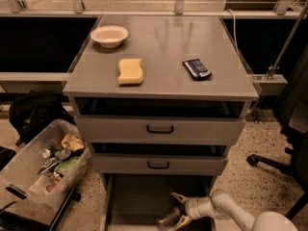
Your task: Pick water bottle from bottom drawer and place on counter
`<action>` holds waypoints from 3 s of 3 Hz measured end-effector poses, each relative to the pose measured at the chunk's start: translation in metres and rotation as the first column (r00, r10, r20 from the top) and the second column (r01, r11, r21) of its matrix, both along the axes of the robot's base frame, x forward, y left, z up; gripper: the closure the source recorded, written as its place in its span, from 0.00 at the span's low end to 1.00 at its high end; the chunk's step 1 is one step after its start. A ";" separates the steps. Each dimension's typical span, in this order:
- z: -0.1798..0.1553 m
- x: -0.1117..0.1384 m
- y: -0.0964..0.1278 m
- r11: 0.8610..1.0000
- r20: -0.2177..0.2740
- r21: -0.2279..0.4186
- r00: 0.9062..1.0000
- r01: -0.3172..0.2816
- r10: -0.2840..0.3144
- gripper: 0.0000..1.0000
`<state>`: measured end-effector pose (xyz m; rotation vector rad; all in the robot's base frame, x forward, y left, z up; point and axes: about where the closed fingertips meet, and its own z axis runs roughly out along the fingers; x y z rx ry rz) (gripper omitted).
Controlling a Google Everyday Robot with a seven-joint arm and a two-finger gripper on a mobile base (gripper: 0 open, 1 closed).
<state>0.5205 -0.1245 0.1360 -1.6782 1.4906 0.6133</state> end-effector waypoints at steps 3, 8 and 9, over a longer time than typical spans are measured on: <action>0.000 0.000 0.000 1.000 0.000 0.000 1.000 0.000 0.000 0.87; 0.098 -0.011 -0.039 0.996 -0.027 0.090 1.000 0.014 -0.011 1.00; 0.197 -0.016 -0.075 0.995 0.013 0.094 0.999 0.028 -0.029 1.00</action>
Offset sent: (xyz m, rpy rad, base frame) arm 0.0000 0.0000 0.0000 0.0000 0.0000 0.0000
